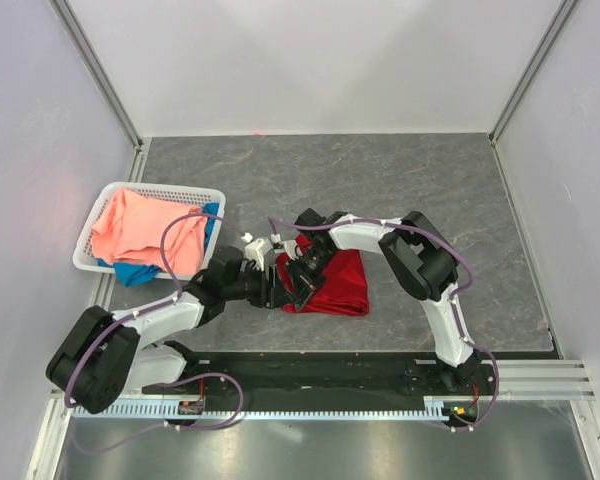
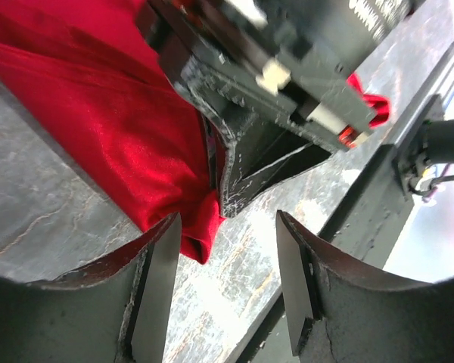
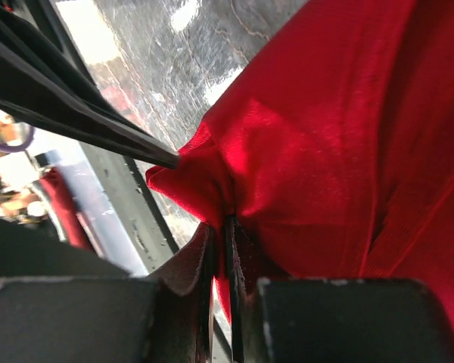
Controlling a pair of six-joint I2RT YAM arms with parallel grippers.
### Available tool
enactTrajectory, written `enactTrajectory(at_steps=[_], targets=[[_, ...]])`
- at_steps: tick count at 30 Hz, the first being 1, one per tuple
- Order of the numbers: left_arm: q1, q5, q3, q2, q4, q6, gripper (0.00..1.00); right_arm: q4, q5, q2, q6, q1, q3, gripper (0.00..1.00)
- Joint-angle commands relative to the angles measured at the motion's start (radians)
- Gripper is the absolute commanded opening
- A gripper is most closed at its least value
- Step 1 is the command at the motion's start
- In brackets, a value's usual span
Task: Fold the napkin, place the utensils inside, and roll it up
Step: Roll the napkin with the utensil
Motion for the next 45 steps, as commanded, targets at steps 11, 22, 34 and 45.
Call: enactTrajectory(at_steps=[11,22,34,45], targets=[[-0.075,-0.141,-0.031,0.076,0.102,0.002,0.54,-0.015,-0.002,0.076,0.006,-0.021,0.059,0.11],[-0.101,-0.150,-0.044,0.123,0.082,0.011,0.30,0.000,-0.030,0.090,0.030,-0.049,0.061,0.10],[-0.107,-0.199,0.003,0.150,-0.046,-0.039,0.02,0.090,-0.048,-0.057,0.103,-0.170,0.055,0.45],[-0.038,-0.110,0.092,0.159,-0.211,-0.076,0.02,0.118,0.387,-0.648,0.038,-0.145,-0.290,0.63]])
